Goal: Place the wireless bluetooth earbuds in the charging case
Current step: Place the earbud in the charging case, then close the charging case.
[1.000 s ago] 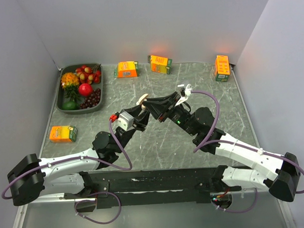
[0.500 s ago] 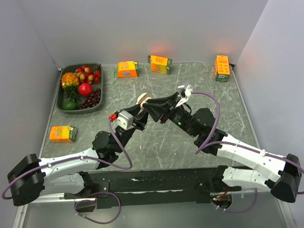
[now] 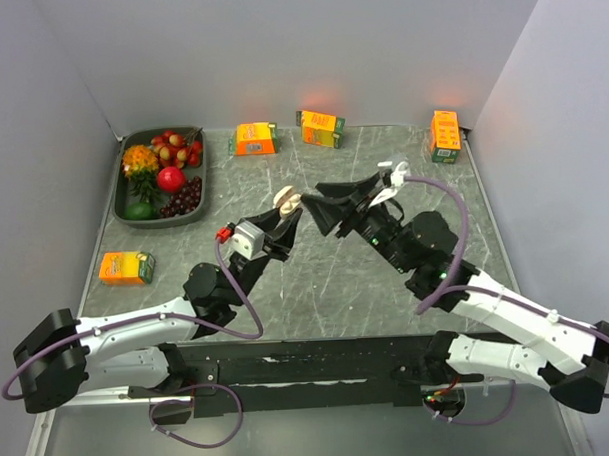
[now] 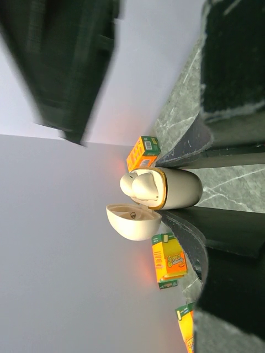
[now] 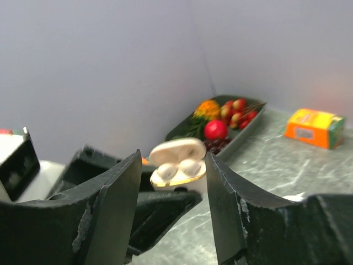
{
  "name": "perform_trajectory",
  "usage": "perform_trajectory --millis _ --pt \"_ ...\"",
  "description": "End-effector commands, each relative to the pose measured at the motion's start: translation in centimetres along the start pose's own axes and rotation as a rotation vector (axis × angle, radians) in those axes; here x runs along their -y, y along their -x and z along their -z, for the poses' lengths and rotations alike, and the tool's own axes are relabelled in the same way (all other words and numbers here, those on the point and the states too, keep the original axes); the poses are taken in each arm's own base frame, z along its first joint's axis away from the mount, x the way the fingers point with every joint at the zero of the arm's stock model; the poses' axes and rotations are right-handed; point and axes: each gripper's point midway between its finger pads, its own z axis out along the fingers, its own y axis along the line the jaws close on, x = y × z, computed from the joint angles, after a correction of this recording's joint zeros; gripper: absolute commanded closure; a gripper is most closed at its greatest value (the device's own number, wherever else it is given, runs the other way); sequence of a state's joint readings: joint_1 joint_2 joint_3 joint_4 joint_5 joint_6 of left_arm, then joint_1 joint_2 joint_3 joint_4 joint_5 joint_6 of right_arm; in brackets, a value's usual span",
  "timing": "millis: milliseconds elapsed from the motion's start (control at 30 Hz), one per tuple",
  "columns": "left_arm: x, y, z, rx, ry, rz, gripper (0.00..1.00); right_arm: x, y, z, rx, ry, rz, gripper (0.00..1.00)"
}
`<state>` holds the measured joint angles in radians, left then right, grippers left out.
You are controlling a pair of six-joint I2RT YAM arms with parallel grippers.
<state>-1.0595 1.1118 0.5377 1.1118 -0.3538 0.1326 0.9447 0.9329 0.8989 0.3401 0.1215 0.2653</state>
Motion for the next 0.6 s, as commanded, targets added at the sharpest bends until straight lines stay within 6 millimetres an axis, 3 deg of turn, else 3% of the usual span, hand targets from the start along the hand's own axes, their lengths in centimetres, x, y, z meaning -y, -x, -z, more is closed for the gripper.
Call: perform_trajectory --millis 0,33,67,100,133,167,200,233,267,300,333,467,500,567 --pt "0.7 2.0 0.9 0.051 -0.061 0.059 0.99 0.6 4.3 0.7 -0.029 -0.078 0.093 0.45" --pt "1.0 1.9 1.2 0.04 -0.081 0.063 0.99 0.8 3.7 0.3 -0.077 -0.088 0.123 0.46" --pt "1.1 1.4 1.6 0.027 -0.096 0.063 0.99 0.1 6.1 0.0 -0.073 -0.085 0.133 0.47" --pt "1.4 1.6 1.9 0.028 -0.114 0.079 0.99 0.6 4.8 0.2 -0.168 -0.114 0.159 0.52" --pt "1.5 0.9 2.3 0.003 -0.119 0.078 0.99 1.1 3.1 -0.9 -0.251 -0.132 0.185 0.55" --pt "1.5 1.0 2.5 0.001 -0.125 0.088 0.99 0.1 5.8 -1.6 -0.229 -0.119 0.186 0.59" --pt "1.6 0.8 2.6 -0.005 -0.132 0.087 0.99 0.1 4.2 -1.5 -0.324 -0.113 0.206 0.67" --pt "1.7 0.4 2.9 -0.016 -0.139 0.084 0.99 0.4 2.2 -2.7 -0.397 -0.116 0.214 0.71" --pt "1.8 0.5 3.1 -0.015 -0.15 0.082 0.99 -0.5 4.0 -3.4 -0.383 -0.098 0.204 0.76" --pt "1.9 0.2 3.2 -0.022 -0.16 0.074 0.99 -0.1 1.0 -3.9 -0.503 -0.091 0.203 0.82" --pt "2.3 0.1 3.4 -0.025 -0.184 0.069 0.99 -0.9 2.1 -4.5 -0.498 -0.069 0.195 0.85" --pt "2.5 -0.5 3.6 -0.055 -0.207 0.032 0.99 -1.6 -0.6 -4.9 -0.639 -0.023 0.156 0.96" --pt "2.6 -0.5 3.7 -0.057 -0.21 0.027 0.99 -1.4 -2.2 -5.3 -0.692 -0.02 0.152 0.99" --pt "2.5 -0.6 3.7 -0.064 -0.213 0.011 0.99 -1.7 -3.2 -4.7 -0.761 -0.002 0.135 1.0"
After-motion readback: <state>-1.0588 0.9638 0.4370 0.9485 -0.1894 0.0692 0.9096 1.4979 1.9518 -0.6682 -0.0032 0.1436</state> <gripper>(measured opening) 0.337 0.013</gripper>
